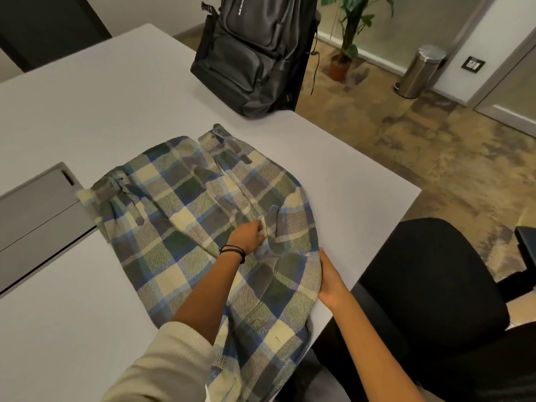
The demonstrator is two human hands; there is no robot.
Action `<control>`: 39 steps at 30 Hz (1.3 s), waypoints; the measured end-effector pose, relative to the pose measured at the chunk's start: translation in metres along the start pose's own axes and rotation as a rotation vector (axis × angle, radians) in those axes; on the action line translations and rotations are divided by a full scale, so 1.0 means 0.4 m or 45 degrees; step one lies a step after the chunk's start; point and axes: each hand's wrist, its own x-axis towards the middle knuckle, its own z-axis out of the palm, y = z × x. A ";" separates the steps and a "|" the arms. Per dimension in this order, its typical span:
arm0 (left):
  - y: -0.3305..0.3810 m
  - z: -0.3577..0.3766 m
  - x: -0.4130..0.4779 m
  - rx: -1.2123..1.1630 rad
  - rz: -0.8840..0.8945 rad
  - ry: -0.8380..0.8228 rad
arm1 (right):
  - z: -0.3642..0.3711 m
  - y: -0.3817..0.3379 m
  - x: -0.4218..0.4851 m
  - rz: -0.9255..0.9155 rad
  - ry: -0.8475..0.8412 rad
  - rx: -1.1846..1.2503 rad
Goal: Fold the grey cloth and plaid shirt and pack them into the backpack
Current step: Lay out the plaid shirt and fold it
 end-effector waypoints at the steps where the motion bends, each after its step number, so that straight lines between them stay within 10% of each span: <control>1: 0.001 0.001 -0.001 0.001 -0.001 0.012 | 0.000 -0.008 -0.008 -0.030 -0.003 -0.075; 21: 0.024 -0.062 0.069 0.285 0.015 0.076 | -0.029 -0.065 -0.062 -0.382 0.191 -0.583; 27: 0.017 -0.131 0.048 -0.042 0.129 0.536 | -0.035 -0.062 -0.075 -0.455 0.234 -0.525; 39: -0.089 -0.175 -0.046 -0.459 0.209 0.520 | 0.036 -0.053 -0.135 -0.799 0.197 -0.871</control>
